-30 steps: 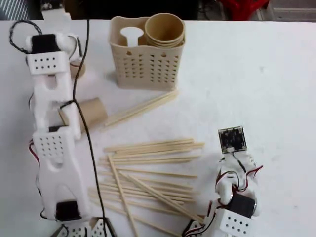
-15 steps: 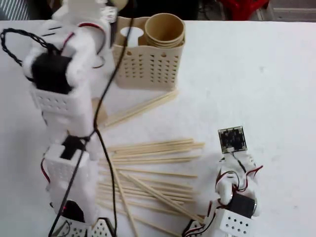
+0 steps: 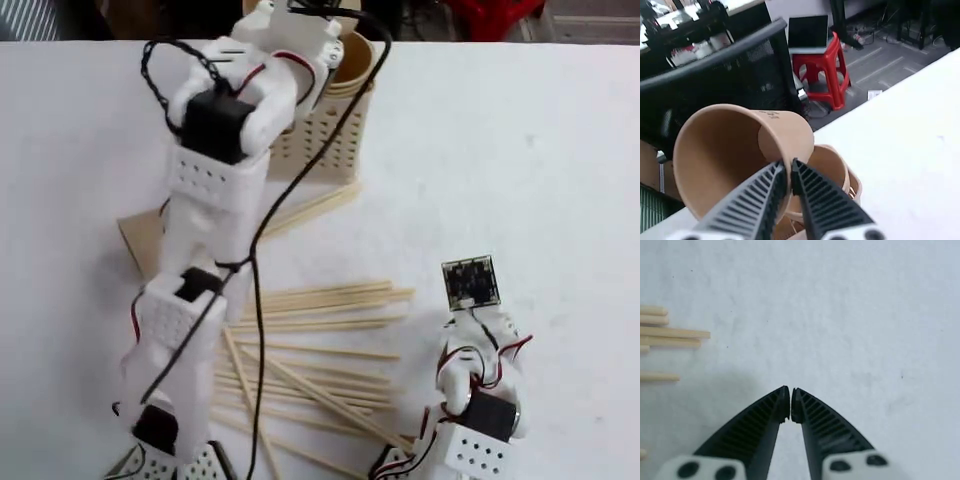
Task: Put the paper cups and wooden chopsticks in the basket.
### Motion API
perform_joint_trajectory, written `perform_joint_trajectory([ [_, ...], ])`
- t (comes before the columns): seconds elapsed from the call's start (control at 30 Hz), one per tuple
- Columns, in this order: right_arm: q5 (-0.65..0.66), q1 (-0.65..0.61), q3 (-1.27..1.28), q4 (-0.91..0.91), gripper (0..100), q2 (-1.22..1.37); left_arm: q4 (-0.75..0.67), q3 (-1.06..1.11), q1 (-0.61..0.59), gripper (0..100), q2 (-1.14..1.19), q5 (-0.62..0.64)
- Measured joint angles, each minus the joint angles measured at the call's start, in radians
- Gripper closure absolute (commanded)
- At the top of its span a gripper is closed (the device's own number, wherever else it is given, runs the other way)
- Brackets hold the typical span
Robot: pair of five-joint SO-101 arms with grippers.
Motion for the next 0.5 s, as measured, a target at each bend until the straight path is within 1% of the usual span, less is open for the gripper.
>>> perform_joint_trajectory([
  [0.23, 0.000, 0.000, 0.000, 0.000, 97.4, 0.000, 0.002, 0.000, -0.003, 98, 0.023, 0.000],
  [0.43, 0.000, 0.000, 0.000, 0.000, 97.4, 0.000, 0.041, 0.000, 0.000, 98, 0.023, 0.000],
  [0.5, 0.000, 0.000, 0.000, 0.000, 97.4, 0.000, 0.060, 0.000, 0.000, 95, 0.023, -0.018],
])
